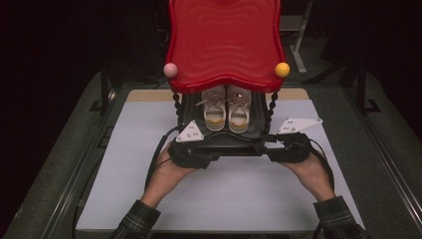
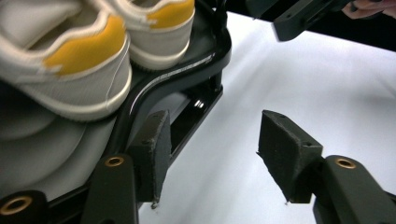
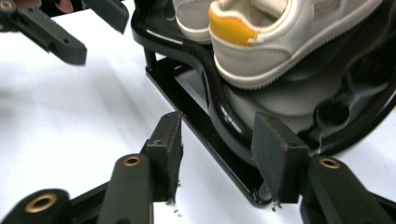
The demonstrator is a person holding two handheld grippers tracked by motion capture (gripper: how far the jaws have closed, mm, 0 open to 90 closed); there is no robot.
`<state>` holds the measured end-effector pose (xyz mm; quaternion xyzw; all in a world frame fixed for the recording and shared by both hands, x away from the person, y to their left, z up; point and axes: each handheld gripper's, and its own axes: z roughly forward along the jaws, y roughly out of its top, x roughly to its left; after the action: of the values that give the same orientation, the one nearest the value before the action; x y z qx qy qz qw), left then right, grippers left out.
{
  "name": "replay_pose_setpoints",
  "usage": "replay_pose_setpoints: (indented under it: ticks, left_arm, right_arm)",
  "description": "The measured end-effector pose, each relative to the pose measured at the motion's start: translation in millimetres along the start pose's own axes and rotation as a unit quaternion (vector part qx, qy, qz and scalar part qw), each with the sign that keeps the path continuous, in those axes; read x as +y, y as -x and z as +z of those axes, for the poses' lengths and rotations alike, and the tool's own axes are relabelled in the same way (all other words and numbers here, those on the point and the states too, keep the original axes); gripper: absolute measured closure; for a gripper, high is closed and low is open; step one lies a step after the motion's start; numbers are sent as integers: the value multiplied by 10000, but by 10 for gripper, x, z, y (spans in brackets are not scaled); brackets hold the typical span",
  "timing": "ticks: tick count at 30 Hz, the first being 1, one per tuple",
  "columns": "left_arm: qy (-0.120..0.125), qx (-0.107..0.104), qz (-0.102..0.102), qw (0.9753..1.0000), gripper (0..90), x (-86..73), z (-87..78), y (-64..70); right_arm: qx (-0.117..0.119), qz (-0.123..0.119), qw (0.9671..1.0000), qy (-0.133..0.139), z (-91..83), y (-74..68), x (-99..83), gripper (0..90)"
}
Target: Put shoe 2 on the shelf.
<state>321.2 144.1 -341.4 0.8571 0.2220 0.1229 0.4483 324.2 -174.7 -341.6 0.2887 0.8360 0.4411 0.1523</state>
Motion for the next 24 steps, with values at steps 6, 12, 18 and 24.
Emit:
replay_pose_setpoints:
  ticks: [6, 12, 18, 24]
  left_arm:
    - [-115, 160, -154, 9997, 339, -214, -150, -46]
    - [-210, 306, -318, 9988, 287, -448, -310, -53]
    - [-319, 431, -416, 9977, 194, -685, -406, -74]
    - [-541, 642, -499, 9952, 158, -992, -522, -97]
  right_arm:
    - [-3, 237, 9997, 9, -76, 14, -155, 382]
    - [-170, 520, 9985, -43, -165, 49, -358, 272]
    - [-420, 658, 9969, -65, -237, 52, -581, 169]
    - [-676, 798, 9944, -176, -277, 51, -774, 137]
